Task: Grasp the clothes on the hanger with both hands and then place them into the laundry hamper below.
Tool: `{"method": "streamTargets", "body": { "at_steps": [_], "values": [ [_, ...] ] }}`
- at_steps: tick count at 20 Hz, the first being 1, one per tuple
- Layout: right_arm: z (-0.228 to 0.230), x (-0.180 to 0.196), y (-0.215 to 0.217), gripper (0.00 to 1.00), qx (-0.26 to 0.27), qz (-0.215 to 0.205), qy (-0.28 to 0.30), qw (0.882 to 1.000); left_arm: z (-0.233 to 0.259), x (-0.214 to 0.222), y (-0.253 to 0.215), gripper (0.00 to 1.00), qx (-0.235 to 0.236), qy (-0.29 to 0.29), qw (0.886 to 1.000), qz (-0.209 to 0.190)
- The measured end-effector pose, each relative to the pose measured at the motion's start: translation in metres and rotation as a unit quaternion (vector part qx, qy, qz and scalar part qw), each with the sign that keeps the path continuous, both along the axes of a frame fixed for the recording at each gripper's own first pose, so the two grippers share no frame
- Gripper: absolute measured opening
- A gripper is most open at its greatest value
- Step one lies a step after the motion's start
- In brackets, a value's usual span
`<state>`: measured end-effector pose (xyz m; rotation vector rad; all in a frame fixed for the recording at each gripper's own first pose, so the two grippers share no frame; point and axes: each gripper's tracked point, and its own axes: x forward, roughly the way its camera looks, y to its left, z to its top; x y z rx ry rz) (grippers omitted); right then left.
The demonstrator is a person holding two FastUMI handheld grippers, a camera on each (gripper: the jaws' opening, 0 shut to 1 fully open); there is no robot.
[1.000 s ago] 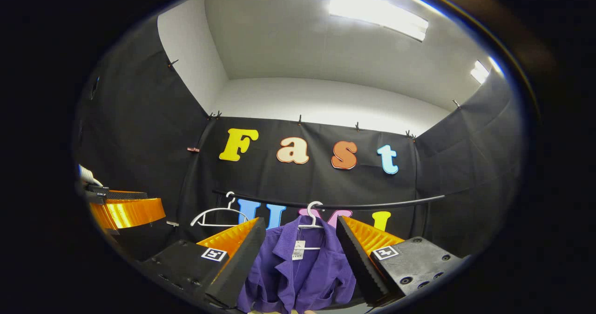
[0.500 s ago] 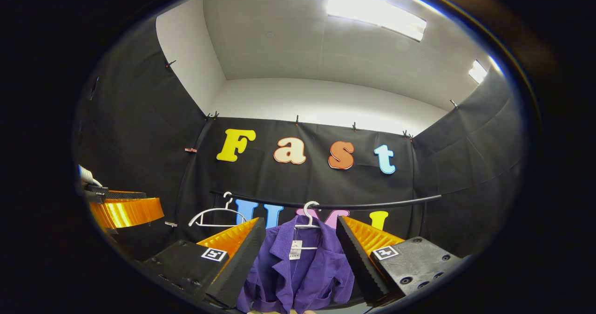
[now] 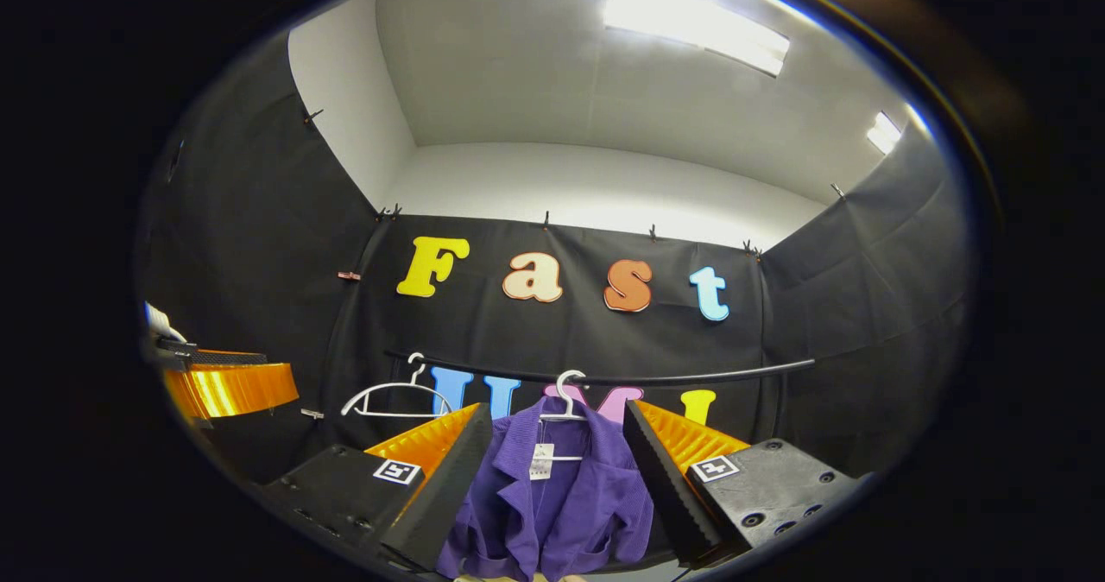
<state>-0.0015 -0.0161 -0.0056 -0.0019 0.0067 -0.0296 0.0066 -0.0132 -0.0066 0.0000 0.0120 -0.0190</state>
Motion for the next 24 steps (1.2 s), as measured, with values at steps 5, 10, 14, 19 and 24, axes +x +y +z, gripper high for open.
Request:
{"method": "streamTargets", "body": {
  "at_steps": [5, 10, 14, 19, 24],
  "values": [
    [-0.011, 0.001, -0.008, 0.97, 0.002, -0.014, 0.017, 1.000, -0.003, 0.009, -0.001, 0.93, -0.006, -0.001, 1.000, -0.017],
    [-0.026, -0.003, -0.043, 0.97, -0.017, -0.046, 0.028, 0.998, -0.020, 0.038, -0.019, 0.93, -0.017, 0.008, 0.999, -0.036],
    [-0.056, 0.011, -0.076, 0.97, -0.004, -0.066, 0.050, 0.997, -0.054, 0.071, -0.046, 0.93, -0.016, 0.034, 0.998, -0.050],
    [-0.095, 0.054, -0.120, 0.97, 0.007, -0.064, 0.059, 0.996, -0.080, 0.121, -0.070, 0.93, -0.006, 0.034, 0.999, -0.042],
    [-0.133, 0.102, -0.144, 0.97, 0.033, -0.027, 0.065, 0.997, -0.112, 0.167, -0.086, 0.97, 0.006, 0.042, 0.999, -0.011]
  ]
}}
